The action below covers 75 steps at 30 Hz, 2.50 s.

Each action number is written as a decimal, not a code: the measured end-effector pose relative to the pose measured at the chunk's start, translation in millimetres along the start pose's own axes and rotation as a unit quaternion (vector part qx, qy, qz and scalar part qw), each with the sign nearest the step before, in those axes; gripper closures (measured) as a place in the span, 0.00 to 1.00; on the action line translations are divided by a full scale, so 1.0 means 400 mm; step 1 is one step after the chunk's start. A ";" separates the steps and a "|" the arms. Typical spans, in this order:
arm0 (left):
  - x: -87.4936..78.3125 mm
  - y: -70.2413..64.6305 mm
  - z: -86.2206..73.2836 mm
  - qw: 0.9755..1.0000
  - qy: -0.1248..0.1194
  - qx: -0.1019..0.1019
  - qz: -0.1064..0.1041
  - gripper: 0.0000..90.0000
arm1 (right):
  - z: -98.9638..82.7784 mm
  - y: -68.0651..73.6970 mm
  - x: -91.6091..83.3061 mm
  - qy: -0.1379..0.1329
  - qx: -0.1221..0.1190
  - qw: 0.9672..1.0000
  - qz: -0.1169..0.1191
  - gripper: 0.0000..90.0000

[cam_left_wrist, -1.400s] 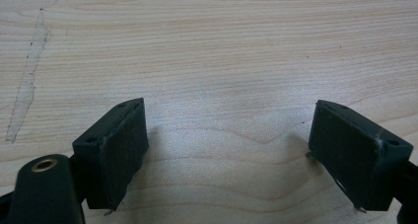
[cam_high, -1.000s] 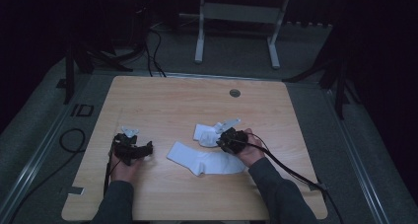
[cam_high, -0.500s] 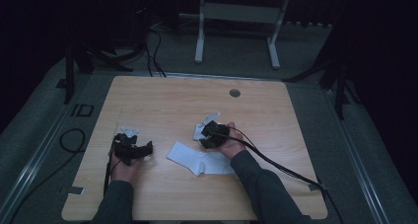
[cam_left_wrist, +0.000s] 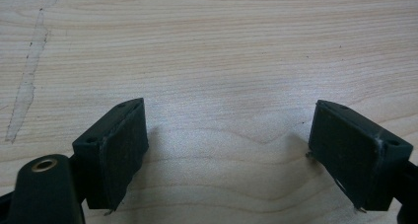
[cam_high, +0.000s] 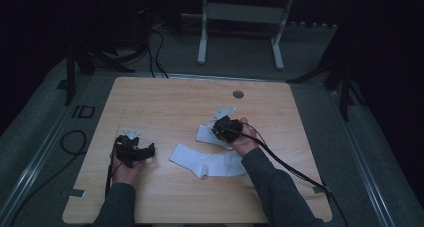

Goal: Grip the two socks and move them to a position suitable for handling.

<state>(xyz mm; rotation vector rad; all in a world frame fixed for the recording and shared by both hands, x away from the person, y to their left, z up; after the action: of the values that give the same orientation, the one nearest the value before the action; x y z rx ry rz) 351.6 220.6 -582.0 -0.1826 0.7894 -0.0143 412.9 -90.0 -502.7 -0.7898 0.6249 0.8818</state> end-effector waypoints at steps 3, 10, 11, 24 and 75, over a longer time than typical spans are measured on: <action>0.000 0.000 0.000 1.000 0.001 0.001 0.000 0.17 | -0.021 -0.027 -0.031 -0.007 0.018 1.000 -0.011 0.94; 0.000 0.000 0.000 1.000 0.001 0.000 0.000 0.17 | -0.125 -0.096 -0.056 0.001 0.070 0.997 -0.029 0.94; 0.000 0.000 0.000 1.000 0.001 0.000 0.000 0.17 | -0.149 -0.107 -0.056 0.006 0.081 0.996 -0.034 0.94; 0.000 0.000 0.000 1.000 0.001 0.000 0.000 0.17 | -0.324 -0.187 -0.107 0.056 0.133 0.984 -0.103 0.75; 0.000 0.000 0.001 1.000 0.002 0.002 -0.002 0.17 | -0.080 -0.127 -0.028 -0.003 0.037 0.999 0.024 0.61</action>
<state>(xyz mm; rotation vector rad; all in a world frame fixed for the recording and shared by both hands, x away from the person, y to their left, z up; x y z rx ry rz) 351.9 220.5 -581.9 -0.1809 0.7923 -0.0188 445.6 -141.0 -495.2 -0.7073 0.6695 0.8993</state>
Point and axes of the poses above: each handheld gripper's, and its own axes: x roughly forward along the jaws, z roughly out of its top, y roughly to its left, the point moved 2 cm from there along x, roughly forward along the jaws, and after that the axes turned 14 degrees about -x, right-handed, at the moved point
